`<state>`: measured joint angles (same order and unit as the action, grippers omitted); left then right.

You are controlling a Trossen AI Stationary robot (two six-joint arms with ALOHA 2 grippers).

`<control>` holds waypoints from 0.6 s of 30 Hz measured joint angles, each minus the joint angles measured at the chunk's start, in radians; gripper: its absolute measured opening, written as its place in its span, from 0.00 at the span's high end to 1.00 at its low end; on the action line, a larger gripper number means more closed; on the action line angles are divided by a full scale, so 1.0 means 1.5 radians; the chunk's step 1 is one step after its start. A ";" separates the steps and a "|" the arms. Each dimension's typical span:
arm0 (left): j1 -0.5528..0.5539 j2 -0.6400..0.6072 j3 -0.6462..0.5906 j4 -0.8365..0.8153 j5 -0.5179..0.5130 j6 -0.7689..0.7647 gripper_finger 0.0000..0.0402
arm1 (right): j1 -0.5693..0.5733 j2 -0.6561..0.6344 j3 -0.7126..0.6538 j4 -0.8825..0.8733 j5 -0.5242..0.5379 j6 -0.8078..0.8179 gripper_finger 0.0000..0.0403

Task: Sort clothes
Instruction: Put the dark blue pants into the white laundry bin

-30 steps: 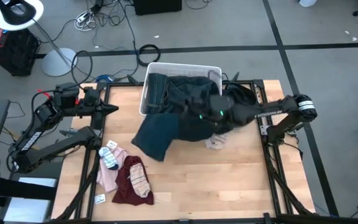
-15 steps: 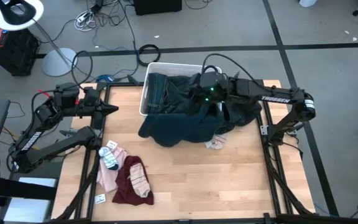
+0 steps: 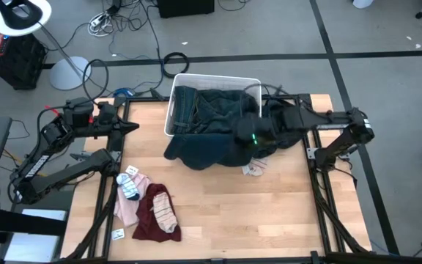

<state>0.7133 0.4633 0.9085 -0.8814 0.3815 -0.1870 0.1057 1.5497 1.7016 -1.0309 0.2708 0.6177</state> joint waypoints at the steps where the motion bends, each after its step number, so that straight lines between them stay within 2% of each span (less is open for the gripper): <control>1: 0.000 0.000 0.000 0.000 -0.004 0.001 1.00 | 0.019 0.000 0.000 -0.009 0.019 0.019 1.00; 6: 0.000 0.000 0.000 -0.002 -0.009 0.004 1.00 | 0.101 0.000 -0.013 -0.007 0.118 0.137 0.98; 11: 0.000 0.000 0.000 -0.002 -0.009 0.017 1.00 | 0.148 0.000 -0.096 0.019 0.128 0.360 0.92; 15: 0.000 0.000 0.000 -0.002 -0.009 0.017 1.00 | 0.173 0.002 -0.211 0.147 0.125 0.471 0.82; 18: 0.000 0.000 0.000 -0.002 -0.009 0.017 1.00 | 0.178 0.001 -0.315 0.334 0.146 0.496 0.74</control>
<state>0.7135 0.4633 0.9085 -0.8837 0.3683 -0.1612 0.3731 1.5505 1.2288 -0.5295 0.4901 1.3613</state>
